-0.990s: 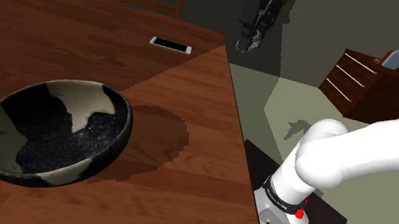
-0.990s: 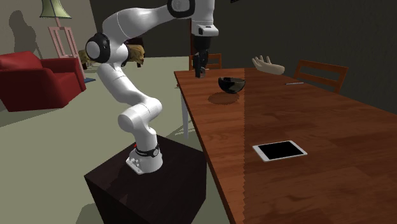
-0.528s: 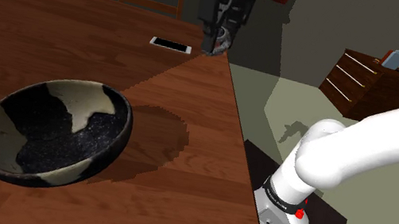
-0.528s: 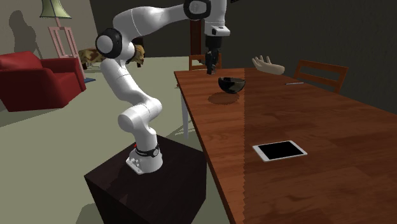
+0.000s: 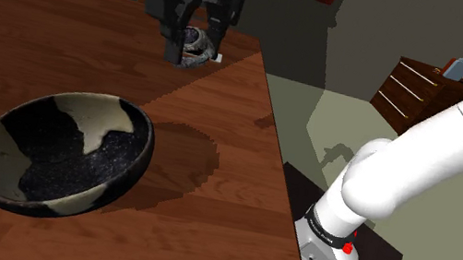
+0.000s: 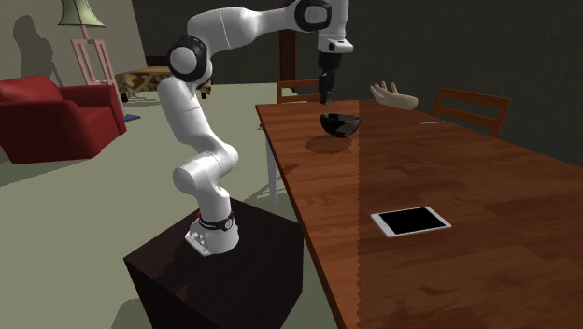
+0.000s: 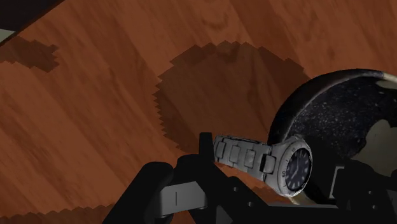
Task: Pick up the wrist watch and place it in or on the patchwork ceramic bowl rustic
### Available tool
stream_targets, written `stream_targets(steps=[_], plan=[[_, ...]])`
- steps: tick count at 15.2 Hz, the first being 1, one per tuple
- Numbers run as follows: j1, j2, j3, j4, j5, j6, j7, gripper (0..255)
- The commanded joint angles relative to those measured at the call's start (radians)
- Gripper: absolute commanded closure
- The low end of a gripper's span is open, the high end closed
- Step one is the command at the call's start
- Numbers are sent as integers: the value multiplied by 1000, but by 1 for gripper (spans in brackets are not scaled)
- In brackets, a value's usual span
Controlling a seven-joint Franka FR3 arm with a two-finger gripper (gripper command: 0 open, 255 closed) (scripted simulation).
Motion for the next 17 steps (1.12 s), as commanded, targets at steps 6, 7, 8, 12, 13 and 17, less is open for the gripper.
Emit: stream_targets(steps=[6,7,8,12,13,17], plan=[[36,352,245,284,-204,23,278,255],[64,419,274,336,-258,16,325,255],[103,488,296,393,-316,4,372,255],[146,538,294,394,-356,36,404,255],[138,527,294,370,-347,54,399,255],[110,490,290,280,-316,119,377,255]])
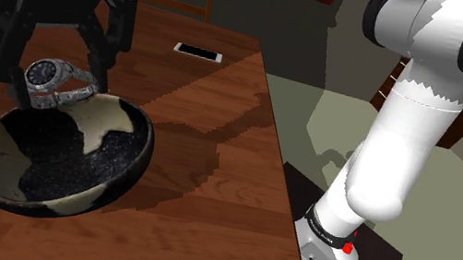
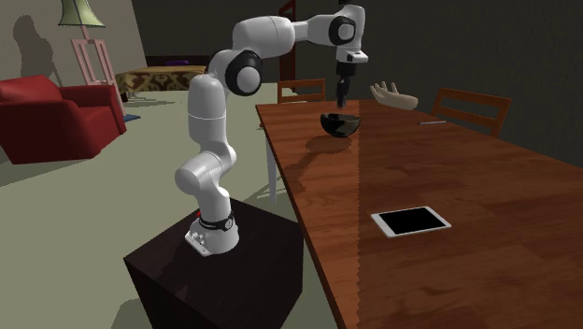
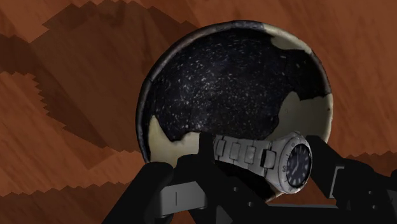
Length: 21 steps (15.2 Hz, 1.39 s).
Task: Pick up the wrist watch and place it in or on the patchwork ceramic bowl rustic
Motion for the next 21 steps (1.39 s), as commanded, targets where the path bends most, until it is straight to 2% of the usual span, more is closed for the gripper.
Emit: stream_targets(steps=[1,5,12,13,18,21], plan=[[-16,-23,-3,-51,19,37,-14,255],[-31,-48,-7,-122,39,91,-30,255],[-31,-47,-7,-122,39,91,-30,255],[-31,-47,-7,-122,39,91,-30,0],[-31,-47,-7,-122,39,91,-30,0],[2,10,0,32,-8,-25,0,0]])
